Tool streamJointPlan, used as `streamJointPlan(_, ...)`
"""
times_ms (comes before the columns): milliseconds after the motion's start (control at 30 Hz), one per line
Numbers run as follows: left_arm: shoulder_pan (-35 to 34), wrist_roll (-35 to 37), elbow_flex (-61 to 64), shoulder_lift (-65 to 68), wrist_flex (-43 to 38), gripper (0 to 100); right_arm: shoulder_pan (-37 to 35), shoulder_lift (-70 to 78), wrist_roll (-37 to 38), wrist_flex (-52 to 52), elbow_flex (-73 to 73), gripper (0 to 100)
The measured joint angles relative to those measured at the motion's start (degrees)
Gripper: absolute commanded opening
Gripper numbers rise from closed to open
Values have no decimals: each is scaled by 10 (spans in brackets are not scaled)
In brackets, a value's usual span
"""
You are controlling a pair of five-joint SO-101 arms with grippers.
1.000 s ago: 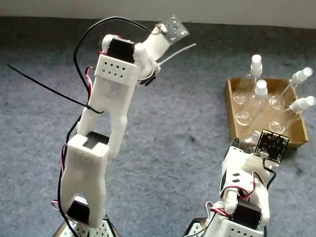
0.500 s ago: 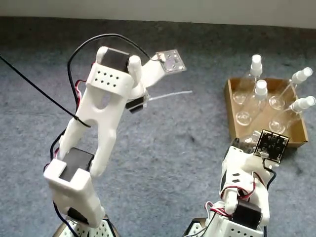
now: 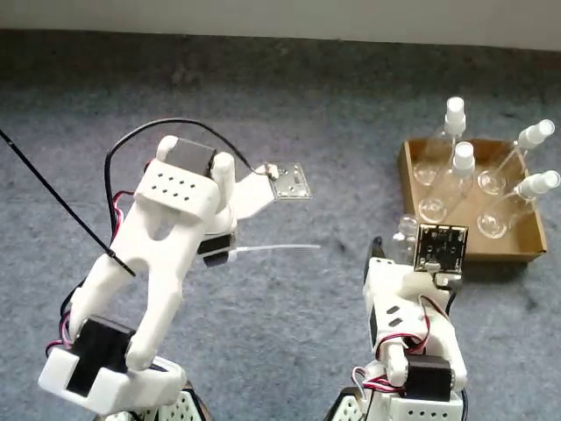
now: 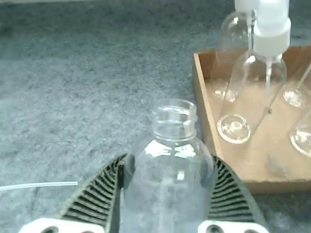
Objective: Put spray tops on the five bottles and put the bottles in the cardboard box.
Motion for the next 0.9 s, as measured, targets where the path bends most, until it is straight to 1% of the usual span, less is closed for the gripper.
streamJointPlan(67, -15, 0, 24, -13, -23, 5, -7, 0, 0, -41, 1, 123)
streamJointPlan(133, -35, -21, 44, -20, -43, 5, -17, -3, 0, -72, 11, 123)
streamJointPlan(233, -62, -96, 81, -20, -63, 5, -45, 0, 0, -84, 37, 123)
streamJointPlan(333, -82, -180, 120, -20, -75, 5, -91, 0, 0, -98, 46, 123)
streamJointPlan(433, -101, -229, 157, -20, -117, 5, -121, -1, 0, -149, 50, 123)
streamJointPlan(533, -117, -244, 187, -20, -168, 5, -125, 0, 0, -207, 86, 123)
streamJointPlan(667, -121, -251, 222, -20, -231, 5, -127, 3, 0, -284, 132, 123)
streamJointPlan(767, -121, -252, 231, -20, -269, 5, -127, 1, 0, -353, 135, 121)
streamJointPlan(833, -121, -253, 231, -20, -291, 5, -127, 1, 14, -383, 135, 120)
streamJointPlan(900, -121, -276, 231, -20, -303, 5, -127, 1, 44, -389, 135, 120)
